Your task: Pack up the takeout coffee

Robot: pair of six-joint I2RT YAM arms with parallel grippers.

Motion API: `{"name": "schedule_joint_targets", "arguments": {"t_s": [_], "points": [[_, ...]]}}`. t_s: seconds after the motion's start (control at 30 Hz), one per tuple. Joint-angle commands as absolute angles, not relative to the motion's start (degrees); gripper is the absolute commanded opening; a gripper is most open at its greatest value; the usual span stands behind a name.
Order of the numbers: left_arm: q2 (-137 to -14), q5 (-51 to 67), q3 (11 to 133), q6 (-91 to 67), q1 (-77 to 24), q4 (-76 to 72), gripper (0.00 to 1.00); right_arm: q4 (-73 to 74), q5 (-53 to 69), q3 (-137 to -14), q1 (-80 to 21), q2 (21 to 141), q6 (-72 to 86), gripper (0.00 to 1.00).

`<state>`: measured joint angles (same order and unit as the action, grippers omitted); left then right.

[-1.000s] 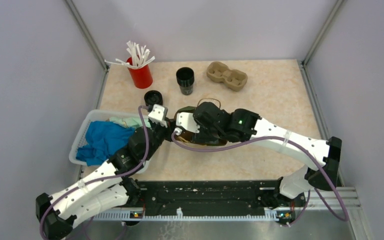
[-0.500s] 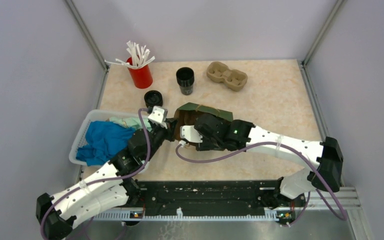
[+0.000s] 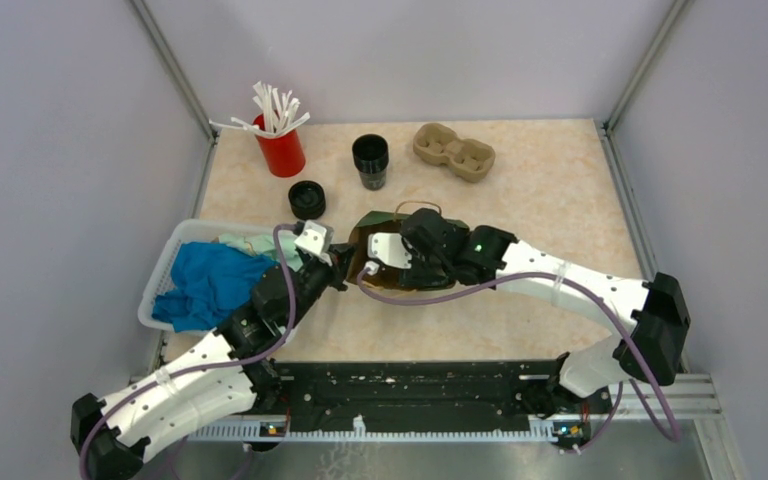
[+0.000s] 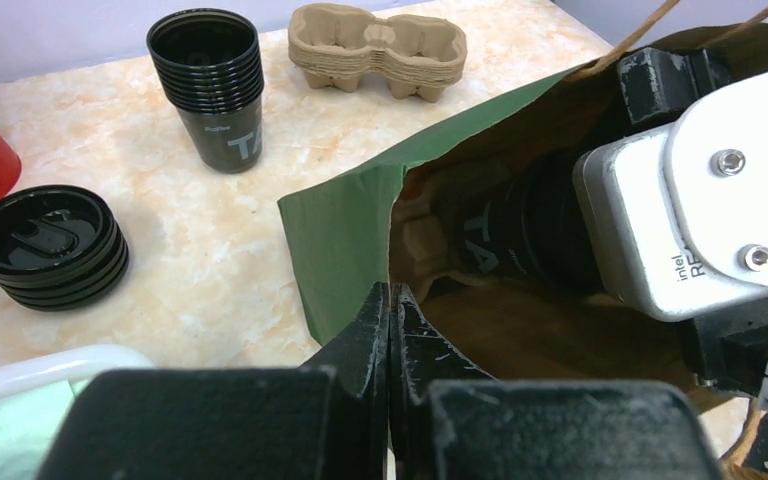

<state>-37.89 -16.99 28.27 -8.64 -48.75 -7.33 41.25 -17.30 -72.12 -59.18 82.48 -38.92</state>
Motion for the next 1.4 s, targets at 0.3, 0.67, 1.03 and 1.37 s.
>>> {"name": "schedule_joint_targets", "arguments": {"t_s": [0.3, 0.67, 1.03, 1.37], "points": [[-35.9, -14.1, 26.9, -8.4, -48.7, -8.5, 0.0, 43.5, -12.9, -76.2, -55.5, 82.6, -46.4, 0.33], [-38.8, -16.0, 26.8, -7.4, -48.7, -14.2, 0.0, 38.2, -10.3, -75.5, -57.2, 85.0, -38.4, 0.29], [-38.5, -17.7, 23.3, -6.6, -48.7, -14.9, 0.0, 47.0, -11.6, -80.0, -57.4, 82.4, -39.8, 0.3], [-42.3, -19.5, 28.0, -10.7, -48.7, -10.4, 0.0, 43.8, -13.4, -76.9, -59.1, 84.6, -49.0, 0.29]]}}
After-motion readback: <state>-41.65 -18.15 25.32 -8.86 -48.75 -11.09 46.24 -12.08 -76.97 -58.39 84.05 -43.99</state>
